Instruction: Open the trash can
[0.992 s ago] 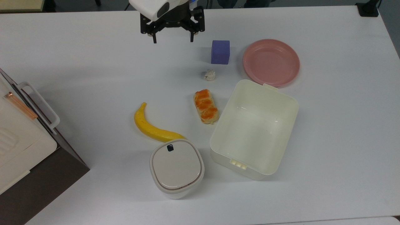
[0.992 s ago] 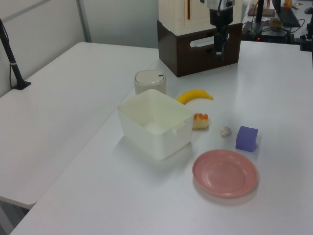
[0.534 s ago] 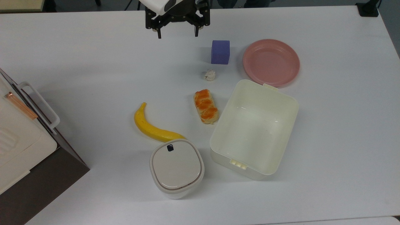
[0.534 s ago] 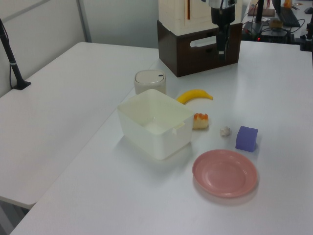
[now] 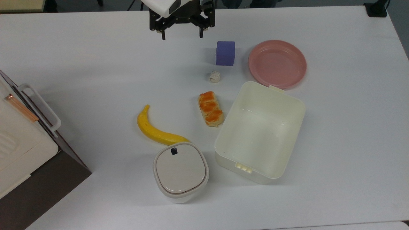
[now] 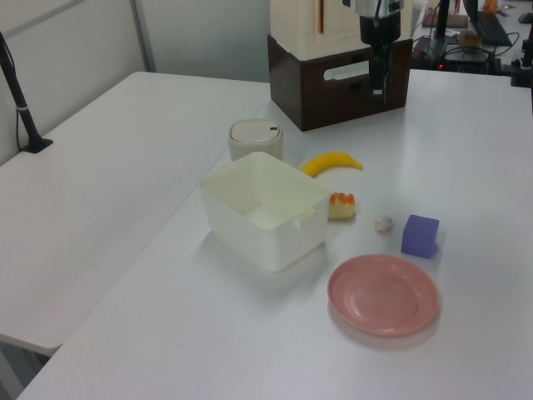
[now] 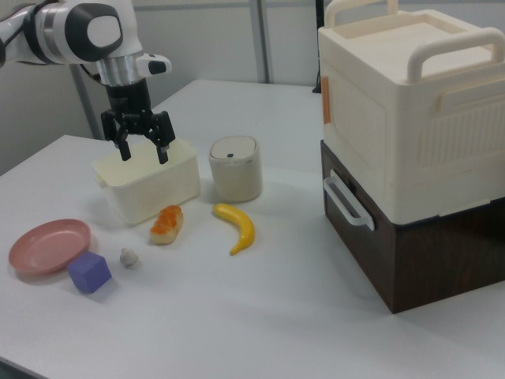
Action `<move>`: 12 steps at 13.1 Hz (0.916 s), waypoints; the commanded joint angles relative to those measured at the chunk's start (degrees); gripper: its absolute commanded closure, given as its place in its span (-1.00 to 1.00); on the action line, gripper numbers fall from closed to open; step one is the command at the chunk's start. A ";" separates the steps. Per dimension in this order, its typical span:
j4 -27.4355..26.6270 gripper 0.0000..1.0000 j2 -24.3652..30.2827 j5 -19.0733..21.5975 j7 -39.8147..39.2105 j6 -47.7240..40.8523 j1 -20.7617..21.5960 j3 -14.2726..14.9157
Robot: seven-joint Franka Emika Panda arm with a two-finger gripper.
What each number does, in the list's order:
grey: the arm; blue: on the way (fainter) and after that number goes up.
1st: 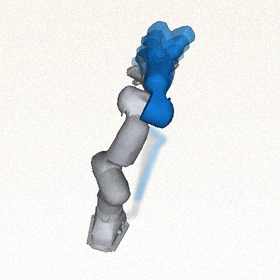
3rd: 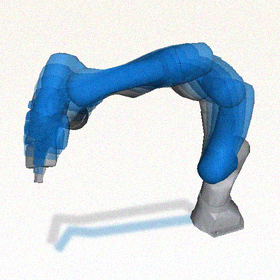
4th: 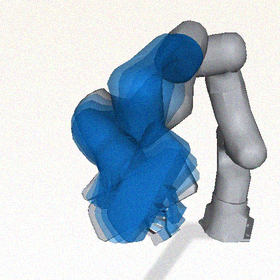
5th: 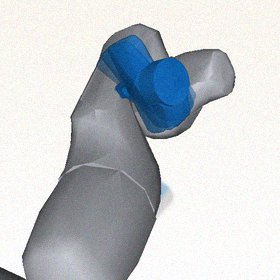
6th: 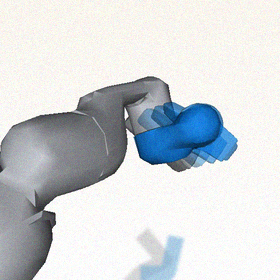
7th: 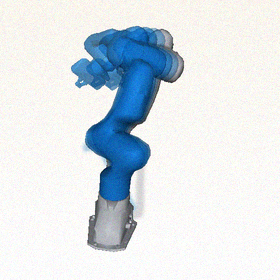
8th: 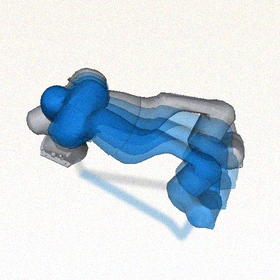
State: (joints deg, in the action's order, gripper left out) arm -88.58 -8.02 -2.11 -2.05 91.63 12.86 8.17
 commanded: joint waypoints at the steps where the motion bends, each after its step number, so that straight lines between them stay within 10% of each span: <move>1: -1.16 -1.00 1.16 -0.09 0.39 -0.84 0.32 0.18; 4: -1.25 -1.00 1.08 -0.09 -1.01 -1.02 0.15 0.27; 12: -1.25 0.82 -0.32 2.09 -2.16 7.82 -1.34 0.27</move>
State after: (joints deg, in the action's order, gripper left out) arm -88.87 -8.46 -2.09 -3.18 93.79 12.15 8.20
